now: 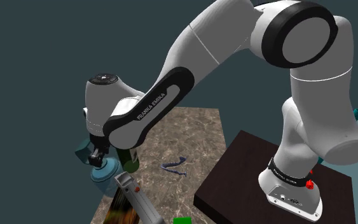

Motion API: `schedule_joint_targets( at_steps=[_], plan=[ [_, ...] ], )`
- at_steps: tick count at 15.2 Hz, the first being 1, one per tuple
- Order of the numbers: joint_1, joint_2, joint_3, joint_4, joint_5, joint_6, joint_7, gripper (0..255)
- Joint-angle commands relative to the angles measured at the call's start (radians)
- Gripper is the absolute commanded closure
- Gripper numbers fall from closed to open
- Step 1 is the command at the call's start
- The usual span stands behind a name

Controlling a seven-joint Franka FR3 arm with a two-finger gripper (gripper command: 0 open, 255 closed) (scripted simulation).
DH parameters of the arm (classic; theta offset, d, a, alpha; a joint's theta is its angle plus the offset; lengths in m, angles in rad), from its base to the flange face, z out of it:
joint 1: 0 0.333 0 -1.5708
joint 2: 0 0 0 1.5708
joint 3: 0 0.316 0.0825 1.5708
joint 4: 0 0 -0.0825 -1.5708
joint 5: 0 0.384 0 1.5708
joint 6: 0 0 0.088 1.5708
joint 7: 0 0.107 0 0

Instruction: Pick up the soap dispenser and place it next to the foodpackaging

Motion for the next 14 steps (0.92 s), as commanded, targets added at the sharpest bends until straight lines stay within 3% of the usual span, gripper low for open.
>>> schedule_joint_targets(
  at_steps=[1, 7, 8, 14],
  plan=[
    [0.0, 0.006, 0.0, -0.002, 0.0, 0.01, 0.0, 255],
    [0.0, 0.006, 0.0, -0.001, 0.0, 0.01, 0.0, 255],
    [0.0, 0.007, 0.0, -0.001, 0.0, 0.009, 0.0, 0],
    [0.0, -0.024, 0.0, -0.013, 0.0, -0.009, 0.0, 0]
  ],
)
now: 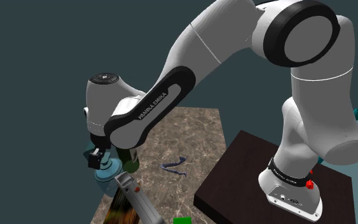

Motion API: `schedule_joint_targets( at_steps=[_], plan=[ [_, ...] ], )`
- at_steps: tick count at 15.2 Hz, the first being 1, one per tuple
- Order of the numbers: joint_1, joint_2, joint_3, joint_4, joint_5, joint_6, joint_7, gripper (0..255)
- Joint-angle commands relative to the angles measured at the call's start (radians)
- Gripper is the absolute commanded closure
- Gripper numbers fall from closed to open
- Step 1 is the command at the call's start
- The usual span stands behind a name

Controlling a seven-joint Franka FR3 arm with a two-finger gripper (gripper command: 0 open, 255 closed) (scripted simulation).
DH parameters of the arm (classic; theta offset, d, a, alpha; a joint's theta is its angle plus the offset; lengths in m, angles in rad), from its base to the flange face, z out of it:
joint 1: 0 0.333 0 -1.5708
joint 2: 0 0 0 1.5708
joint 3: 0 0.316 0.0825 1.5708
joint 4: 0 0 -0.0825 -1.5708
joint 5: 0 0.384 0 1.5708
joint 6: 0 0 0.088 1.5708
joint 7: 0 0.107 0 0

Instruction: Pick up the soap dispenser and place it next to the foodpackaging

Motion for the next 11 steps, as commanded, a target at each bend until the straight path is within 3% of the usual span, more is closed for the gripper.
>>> schedule_joint_targets(
  at_steps=[1, 3, 11],
  plan=[
    [0.0, -0.044, 0.001, -0.012, 0.001, -0.031, -0.001, 0],
    [0.0, -0.096, 0.002, -0.027, 0.002, -0.068, -0.001, 0],
    [0.0, -0.096, 0.001, -0.027, 0.002, -0.068, -0.001, 0]
  ],
)
